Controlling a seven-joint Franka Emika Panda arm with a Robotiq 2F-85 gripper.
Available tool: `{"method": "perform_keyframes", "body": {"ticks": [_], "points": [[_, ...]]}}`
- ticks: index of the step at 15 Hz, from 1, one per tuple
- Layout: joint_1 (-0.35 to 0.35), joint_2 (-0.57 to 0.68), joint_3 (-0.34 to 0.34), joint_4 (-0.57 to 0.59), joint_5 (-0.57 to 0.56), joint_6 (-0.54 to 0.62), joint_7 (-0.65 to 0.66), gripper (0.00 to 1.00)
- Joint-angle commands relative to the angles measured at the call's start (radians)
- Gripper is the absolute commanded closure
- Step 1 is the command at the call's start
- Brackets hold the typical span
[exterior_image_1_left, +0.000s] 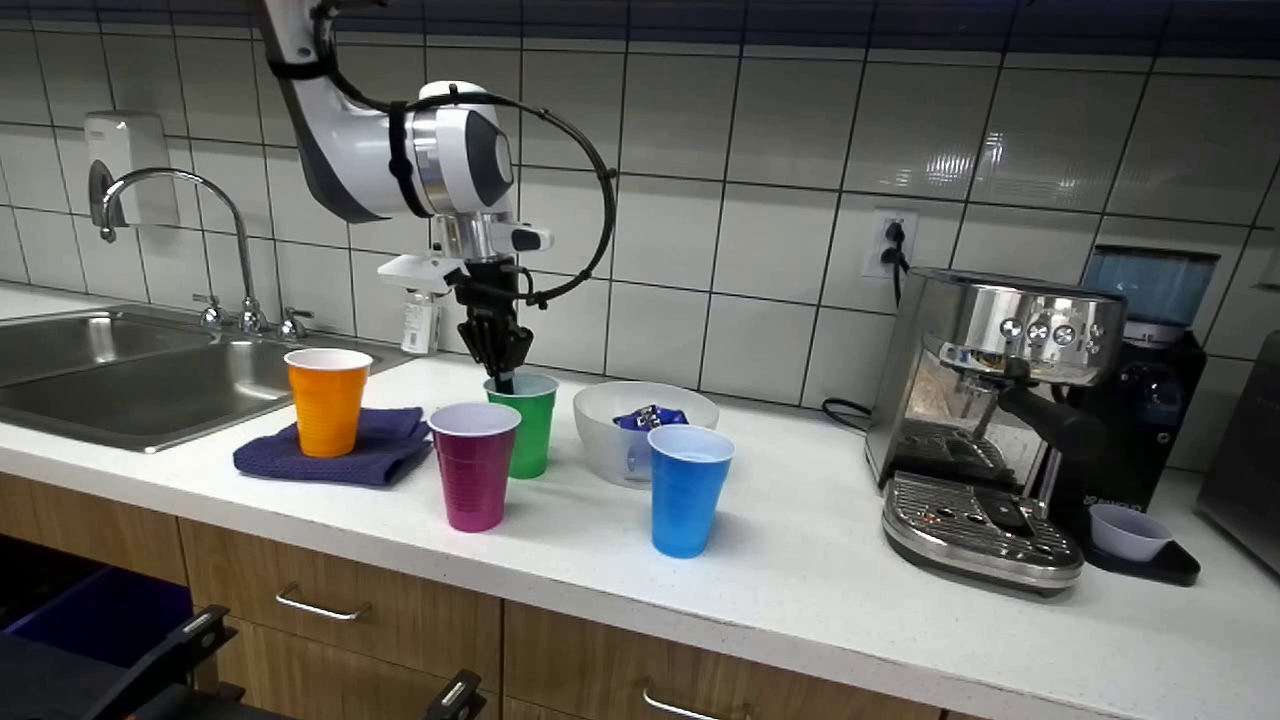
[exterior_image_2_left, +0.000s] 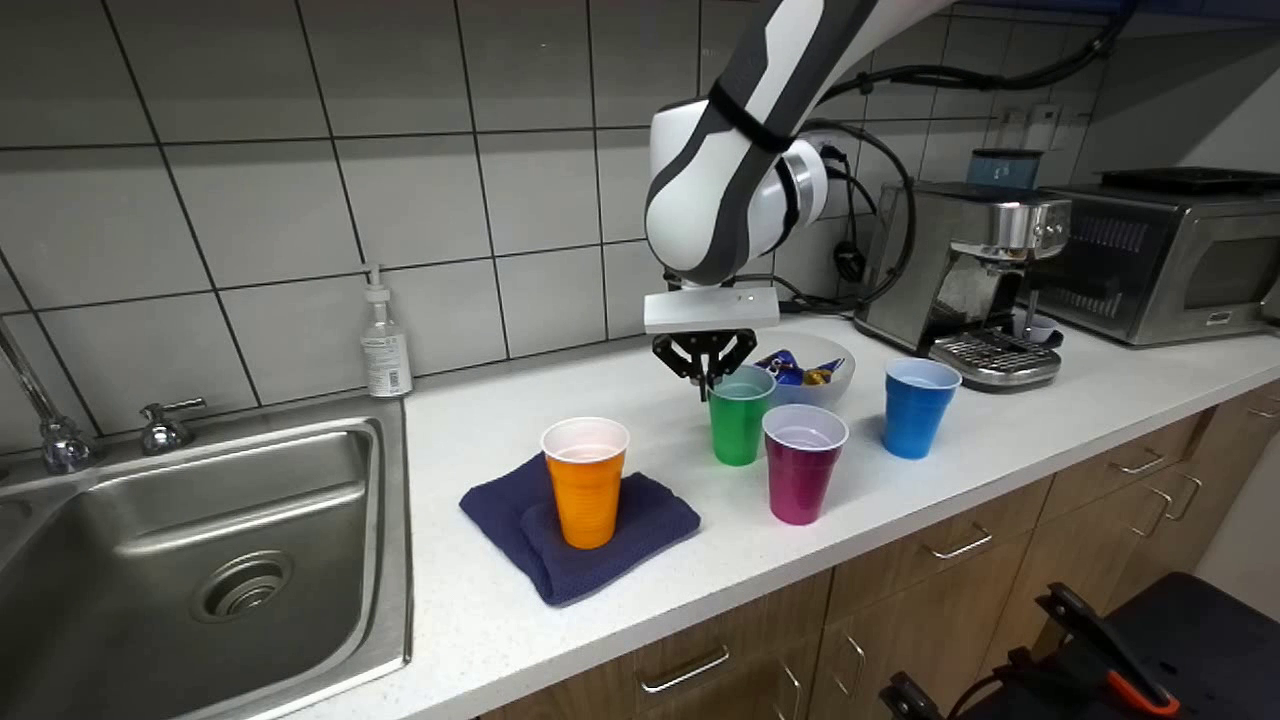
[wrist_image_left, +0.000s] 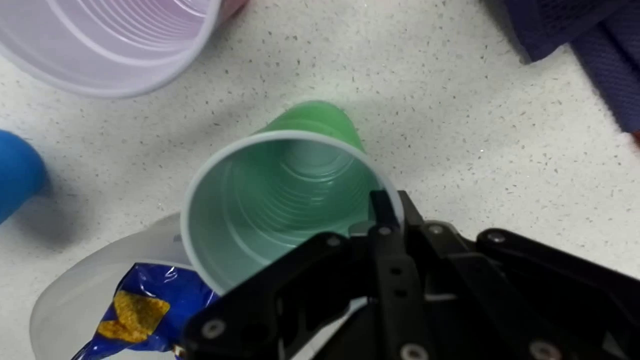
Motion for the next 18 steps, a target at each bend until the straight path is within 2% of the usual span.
{"method": "perform_keyframes", "body": {"ticks": [1,18], "points": [[0.017,0.027,-0.012,0.041,0.022,0.012,-0.012,0.99],[0.047,-0.122,-0.018,0.002,-0.011,0.001,0.024,0.99]]}}
